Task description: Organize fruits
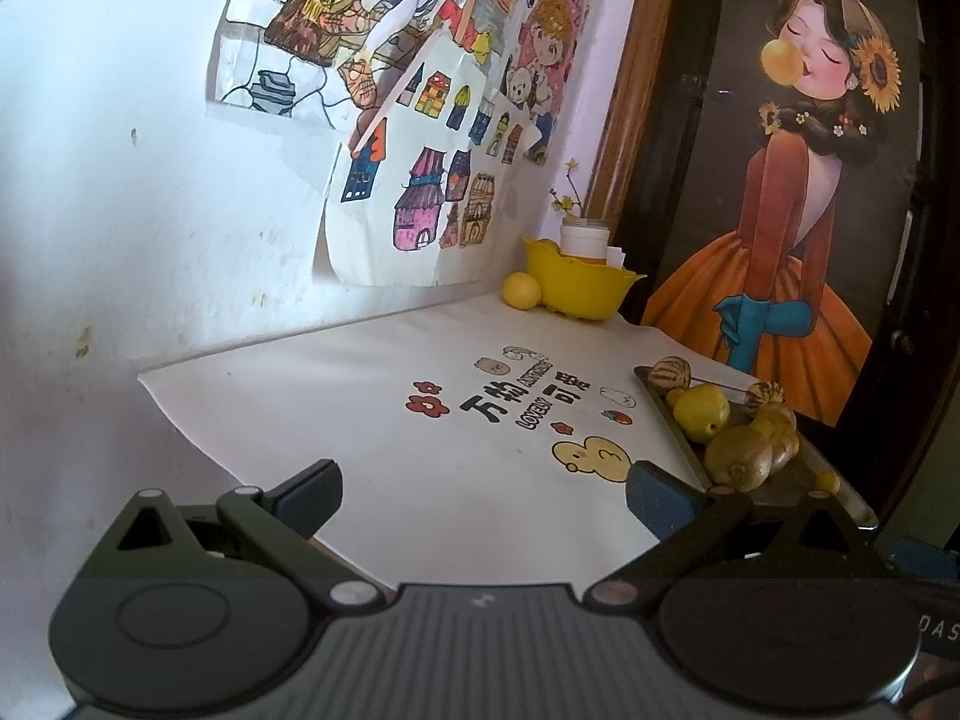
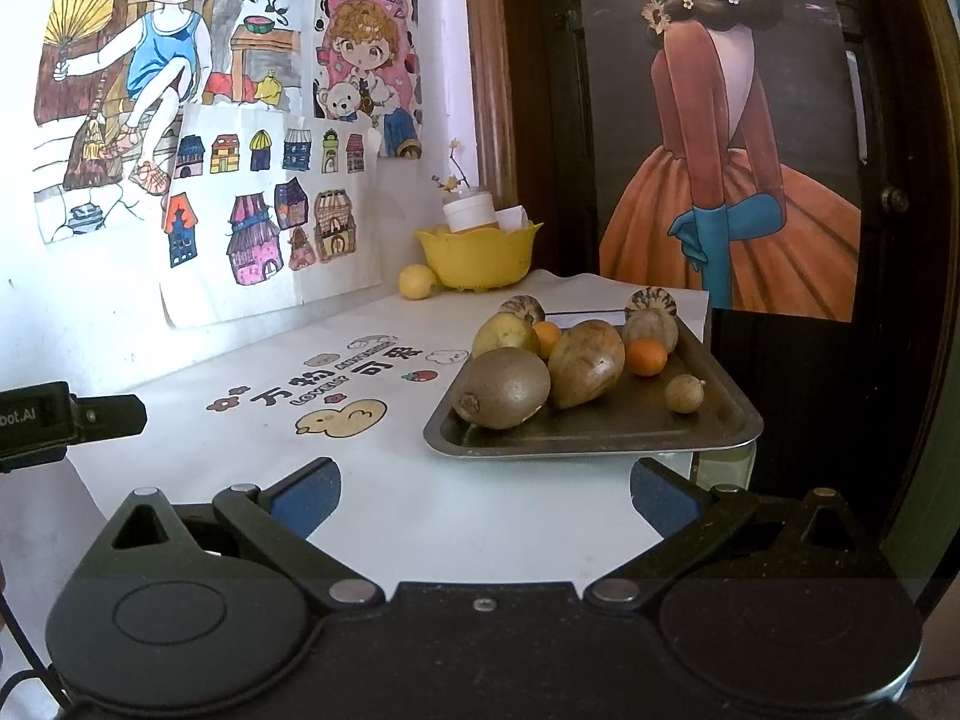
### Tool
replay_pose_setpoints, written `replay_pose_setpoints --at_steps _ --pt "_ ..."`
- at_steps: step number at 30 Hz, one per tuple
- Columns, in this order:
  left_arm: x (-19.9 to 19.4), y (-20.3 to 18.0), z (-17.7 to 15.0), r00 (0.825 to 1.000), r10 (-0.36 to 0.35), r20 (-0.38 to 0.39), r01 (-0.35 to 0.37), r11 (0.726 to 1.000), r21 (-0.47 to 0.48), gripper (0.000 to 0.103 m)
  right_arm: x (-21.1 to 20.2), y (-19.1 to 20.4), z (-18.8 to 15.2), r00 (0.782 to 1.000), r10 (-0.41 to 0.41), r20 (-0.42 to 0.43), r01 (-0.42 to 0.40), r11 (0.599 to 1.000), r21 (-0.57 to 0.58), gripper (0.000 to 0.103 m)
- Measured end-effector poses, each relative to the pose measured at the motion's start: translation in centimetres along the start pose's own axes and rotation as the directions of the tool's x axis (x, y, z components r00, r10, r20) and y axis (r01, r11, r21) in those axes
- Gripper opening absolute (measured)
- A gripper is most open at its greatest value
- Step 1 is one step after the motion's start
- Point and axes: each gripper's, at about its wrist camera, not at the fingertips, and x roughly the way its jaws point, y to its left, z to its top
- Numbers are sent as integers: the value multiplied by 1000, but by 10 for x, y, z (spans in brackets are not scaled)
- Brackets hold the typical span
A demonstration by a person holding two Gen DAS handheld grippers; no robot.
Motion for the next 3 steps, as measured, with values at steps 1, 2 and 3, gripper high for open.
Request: replay_pose_setpoints --at_steps 1,2,3 --pt "0 0 0 1000 0 0 0 1000 -2 103 1 -1 0 1000 -1 -1 1 1000 1 102" --pt "0 0 0 1000 0 -1 0 1000 -3 103 0 0 -1 1000 -1 -1 1 1000 1 102" --pt "0 0 0 1000 1 -2 -1 1000 -3 103 0 0 -2 1000 -1 -1 1 1000 2 102"
